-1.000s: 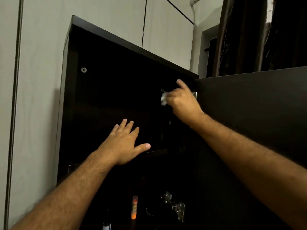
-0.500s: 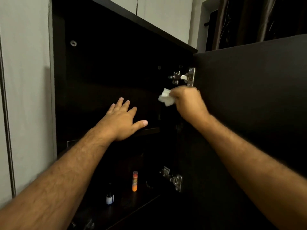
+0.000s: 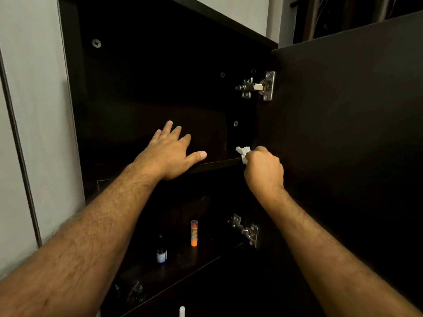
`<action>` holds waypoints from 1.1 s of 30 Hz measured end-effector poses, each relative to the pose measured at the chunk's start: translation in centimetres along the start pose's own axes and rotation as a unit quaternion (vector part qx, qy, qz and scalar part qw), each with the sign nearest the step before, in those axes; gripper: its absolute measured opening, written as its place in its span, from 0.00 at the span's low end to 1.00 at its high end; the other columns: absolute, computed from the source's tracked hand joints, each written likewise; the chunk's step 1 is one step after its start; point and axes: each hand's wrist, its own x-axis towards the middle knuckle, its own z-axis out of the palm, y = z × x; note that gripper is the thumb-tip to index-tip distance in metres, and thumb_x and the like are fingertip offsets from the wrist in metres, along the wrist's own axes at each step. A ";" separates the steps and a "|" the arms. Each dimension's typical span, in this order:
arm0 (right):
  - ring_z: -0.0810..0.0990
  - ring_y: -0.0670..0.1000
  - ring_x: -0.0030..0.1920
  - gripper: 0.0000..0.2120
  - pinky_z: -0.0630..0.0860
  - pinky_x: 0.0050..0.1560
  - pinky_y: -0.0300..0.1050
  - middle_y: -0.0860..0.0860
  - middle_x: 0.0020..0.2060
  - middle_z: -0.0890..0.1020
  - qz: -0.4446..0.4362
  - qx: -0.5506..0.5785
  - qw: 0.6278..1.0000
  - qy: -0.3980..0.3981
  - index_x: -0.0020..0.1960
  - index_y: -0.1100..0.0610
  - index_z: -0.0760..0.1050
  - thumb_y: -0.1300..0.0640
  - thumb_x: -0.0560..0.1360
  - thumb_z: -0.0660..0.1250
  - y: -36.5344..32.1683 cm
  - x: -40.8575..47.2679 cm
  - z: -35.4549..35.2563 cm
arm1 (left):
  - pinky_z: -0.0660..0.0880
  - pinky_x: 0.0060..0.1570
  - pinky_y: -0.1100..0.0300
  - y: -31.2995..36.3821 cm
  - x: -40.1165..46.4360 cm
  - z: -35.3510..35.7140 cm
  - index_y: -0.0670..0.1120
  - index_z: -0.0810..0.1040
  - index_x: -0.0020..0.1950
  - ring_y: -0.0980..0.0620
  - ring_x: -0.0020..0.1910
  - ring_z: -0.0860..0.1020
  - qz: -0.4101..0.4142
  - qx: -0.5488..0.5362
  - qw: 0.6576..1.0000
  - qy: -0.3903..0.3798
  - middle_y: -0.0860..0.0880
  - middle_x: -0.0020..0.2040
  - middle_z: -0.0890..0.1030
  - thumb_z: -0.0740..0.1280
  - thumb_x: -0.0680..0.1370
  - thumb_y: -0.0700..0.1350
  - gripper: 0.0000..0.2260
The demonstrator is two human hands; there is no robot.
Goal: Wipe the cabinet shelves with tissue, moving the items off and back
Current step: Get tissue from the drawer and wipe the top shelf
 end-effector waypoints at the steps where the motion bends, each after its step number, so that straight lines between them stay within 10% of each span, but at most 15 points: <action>1: 0.78 0.53 0.41 0.07 0.74 0.36 0.43 0.53 0.48 0.76 0.009 0.021 1.000 -0.001 0.52 0.60 0.79 0.65 0.77 0.64 0.1 -0.1 0.2 | 0.40 0.76 0.47 0.0 0.1 0.0 0.48 0.53 0.79 0.46 0.78 0.37 0.000 -0.001 1.000 -0.001 0.43 0.80 0.46 0.49 0.78 0.68 0.36; 17: 0.82 0.45 0.50 0.11 0.79 0.51 0.38 0.50 0.48 0.84 0.159 0.344 0.923 0.067 0.54 0.58 0.82 0.65 0.76 0.65 -0.1 -0.9 2.2 | 0.41 0.75 0.48 0.3 0.2 -0.2 0.47 0.53 0.79 0.47 0.78 0.38 -0.025 0.014 1.000 -0.009 0.45 0.80 0.47 0.50 0.78 0.67 0.35; 28: 0.78 0.43 0.49 0.10 0.74 0.50 0.31 0.46 0.48 0.79 -0.038 0.375 0.926 0.032 0.57 0.55 0.81 0.62 0.77 0.66 -4.1 -3.5 1.2 | 0.44 0.74 0.50 0.5 -1.1 -1.1 0.48 0.60 0.78 0.49 0.79 0.43 -0.033 -0.005 0.994 0.109 0.46 0.79 0.55 0.55 0.79 0.64 0.31; 33: 0.79 0.52 0.46 0.09 0.78 0.47 0.47 0.51 0.47 0.78 -0.051 0.259 0.964 0.026 0.52 0.55 0.82 0.59 0.78 0.62 -0.9 -1.8 1.4 | 0.45 0.76 0.49 0.6 -4.0 -2.4 0.48 0.62 0.77 0.49 0.79 0.46 -0.041 0.037 0.980 0.190 0.46 0.78 0.59 0.58 0.77 0.63 0.32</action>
